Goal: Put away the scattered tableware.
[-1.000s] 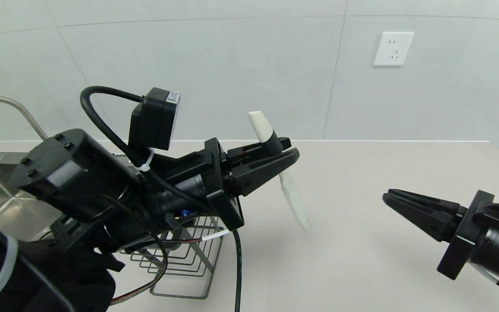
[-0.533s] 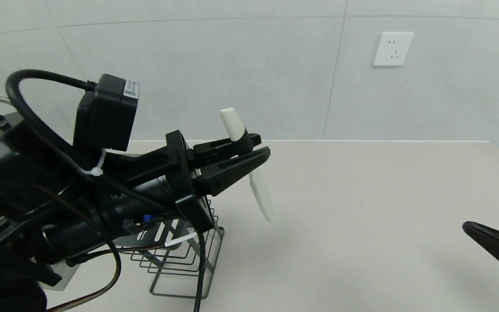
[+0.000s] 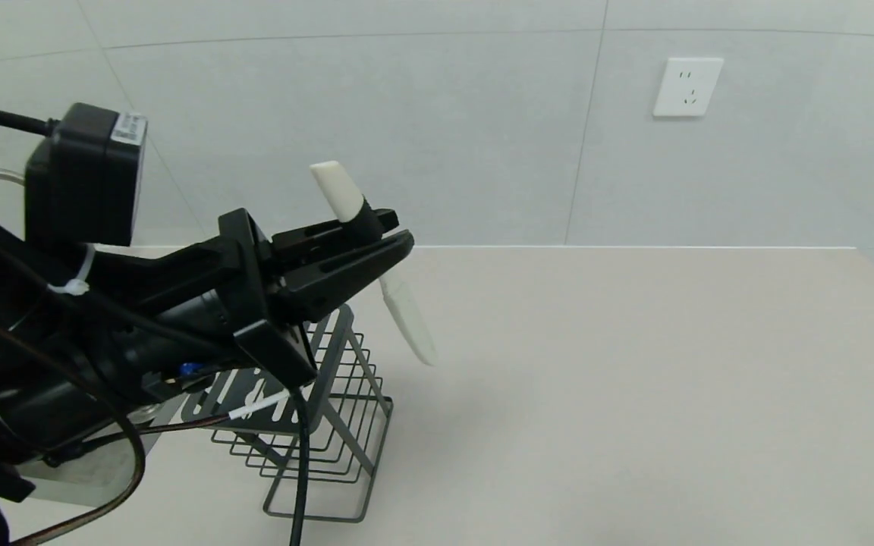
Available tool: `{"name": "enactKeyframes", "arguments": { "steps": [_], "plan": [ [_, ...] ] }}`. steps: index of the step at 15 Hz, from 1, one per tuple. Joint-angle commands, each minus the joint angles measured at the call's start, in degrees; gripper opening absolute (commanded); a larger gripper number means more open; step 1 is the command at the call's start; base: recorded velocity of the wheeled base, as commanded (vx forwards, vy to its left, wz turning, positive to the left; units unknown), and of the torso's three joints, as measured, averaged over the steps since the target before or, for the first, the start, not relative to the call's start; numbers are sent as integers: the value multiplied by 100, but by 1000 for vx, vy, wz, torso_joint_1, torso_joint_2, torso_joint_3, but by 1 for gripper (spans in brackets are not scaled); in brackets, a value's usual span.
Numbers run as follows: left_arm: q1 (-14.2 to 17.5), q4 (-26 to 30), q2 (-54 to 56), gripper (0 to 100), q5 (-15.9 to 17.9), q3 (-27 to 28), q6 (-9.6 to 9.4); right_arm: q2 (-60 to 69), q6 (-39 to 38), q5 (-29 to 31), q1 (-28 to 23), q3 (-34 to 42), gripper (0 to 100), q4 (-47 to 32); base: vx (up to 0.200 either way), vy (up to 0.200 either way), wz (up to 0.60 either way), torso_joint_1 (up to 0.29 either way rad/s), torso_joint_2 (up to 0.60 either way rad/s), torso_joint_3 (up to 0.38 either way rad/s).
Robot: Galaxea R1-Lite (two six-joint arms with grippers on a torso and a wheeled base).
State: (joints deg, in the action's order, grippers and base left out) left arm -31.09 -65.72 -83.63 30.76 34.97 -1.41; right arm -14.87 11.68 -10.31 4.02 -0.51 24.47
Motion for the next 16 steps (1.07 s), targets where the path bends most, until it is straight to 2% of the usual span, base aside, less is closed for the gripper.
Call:
{"name": "enactKeyframes", "arguments": {
  "steps": [1,3,4,5,7,8,9,11,12,13,15,16],
  "plan": [
    [120,156,338,0,0,9,1,1487,-175,152,-385,51,0,-1243,0,0,0,0,0,0],
    [120,261,461,0,0,18,-8,1478,-438,732,-402,51,0,-2324,0,0,0,0,0,0],
    [120,270,532,0,0,1,-70,1487,-667,1040,-402,51,0,-2455,0,0,0,0,0,0],
    [120,270,540,0,27,9,-219,1487,-851,1110,-402,51,0,-2447,0,0,0,0,0,0],
    [120,235,558,0,97,1,-298,1487,-895,1154,-402,51,0,-2447,0,0,0,0,0,0],
    [155,226,558,0,247,27,-333,1487,-904,1154,-402,51,0,-2447,0,0,0,0,0,0],
    [393,86,523,0,721,80,-439,1487,-904,1154,-402,51,0,-2447,0,0,0,0,0,0],
    [1157,-354,294,0,1442,124,-799,1487,-904,1154,-402,51,0,-2447,0,0,0,0,0,0],
    [1377,-442,277,0,1714,80,-808,1487,-904,1154,-402,51,0,-2447,0,0,0,0,0,0],
    [1404,-451,338,0,1917,53,-746,1487,-904,1154,-402,51,0,-2447,0,0,0,0,0,0],
    [1404,-433,611,0,1978,62,-588,1487,-904,1163,-402,51,0,-2447,0,0,0,0,0,0],
    [1412,-407,804,0,1960,62,-298,1487,-904,1154,-402,51,0,-2447,0,0,0,0,0,0]
  ]
}}
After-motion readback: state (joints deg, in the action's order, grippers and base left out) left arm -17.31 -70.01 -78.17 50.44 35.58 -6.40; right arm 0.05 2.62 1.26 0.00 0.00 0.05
